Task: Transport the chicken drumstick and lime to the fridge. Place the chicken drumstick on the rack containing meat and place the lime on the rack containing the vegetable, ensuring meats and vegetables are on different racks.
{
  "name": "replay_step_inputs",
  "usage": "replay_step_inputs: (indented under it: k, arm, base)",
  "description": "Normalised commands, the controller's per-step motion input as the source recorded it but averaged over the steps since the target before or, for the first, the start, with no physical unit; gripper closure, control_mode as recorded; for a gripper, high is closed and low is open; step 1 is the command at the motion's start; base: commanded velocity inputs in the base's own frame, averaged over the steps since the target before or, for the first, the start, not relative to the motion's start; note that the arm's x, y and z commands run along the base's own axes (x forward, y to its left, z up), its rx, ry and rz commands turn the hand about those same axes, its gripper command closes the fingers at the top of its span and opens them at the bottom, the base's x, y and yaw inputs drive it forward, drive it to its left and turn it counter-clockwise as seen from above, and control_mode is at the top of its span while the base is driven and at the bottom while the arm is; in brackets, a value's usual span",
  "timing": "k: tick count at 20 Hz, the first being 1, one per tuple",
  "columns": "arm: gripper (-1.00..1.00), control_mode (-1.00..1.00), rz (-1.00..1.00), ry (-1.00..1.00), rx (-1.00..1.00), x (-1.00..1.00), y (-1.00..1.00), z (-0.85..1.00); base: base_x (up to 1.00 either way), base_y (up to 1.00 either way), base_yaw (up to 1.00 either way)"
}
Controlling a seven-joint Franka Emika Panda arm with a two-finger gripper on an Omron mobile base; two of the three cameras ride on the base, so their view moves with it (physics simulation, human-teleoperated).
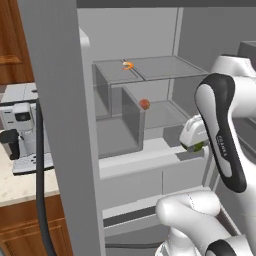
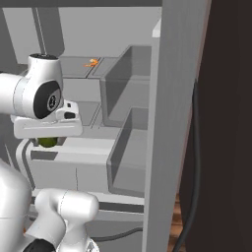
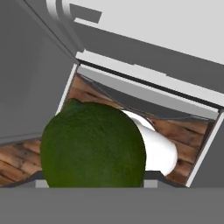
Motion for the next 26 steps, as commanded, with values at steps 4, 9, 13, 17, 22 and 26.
replay_step_inputs:
  k: [4,9,13,17,22,26]
  arm:
    - [1.0,-1.0,-0.03,0.0,-0.02,0.39,0.11,0.0]
    - [1.0,-1.0,-0.04,-0.11,-0.03,0.67,0.18,0.0]
    - [1.0,-1.0,-0.02,-0.15,0.0,0.55,0.01,0.0]
    - [1.0,-1.0,0.0,-0.07,0.0,0.61,0.0,-0.02]
    - [1.0,-1.0,0.0,-0.05,0.0,0.65,0.0,-0.16]
    - [1.0,-1.0,0.0,-0.09,0.0,0.61,0.0,-0.18]
  base:
    - [0.37,0.16,-0.04]
    - [0.0,0.0,0.0]
    - [0.0,0.0,0.0]
    - [0.0,0.0,0.0]
    - [0.0,0.0,0.0]
    - [0.0,0.0,0.0]
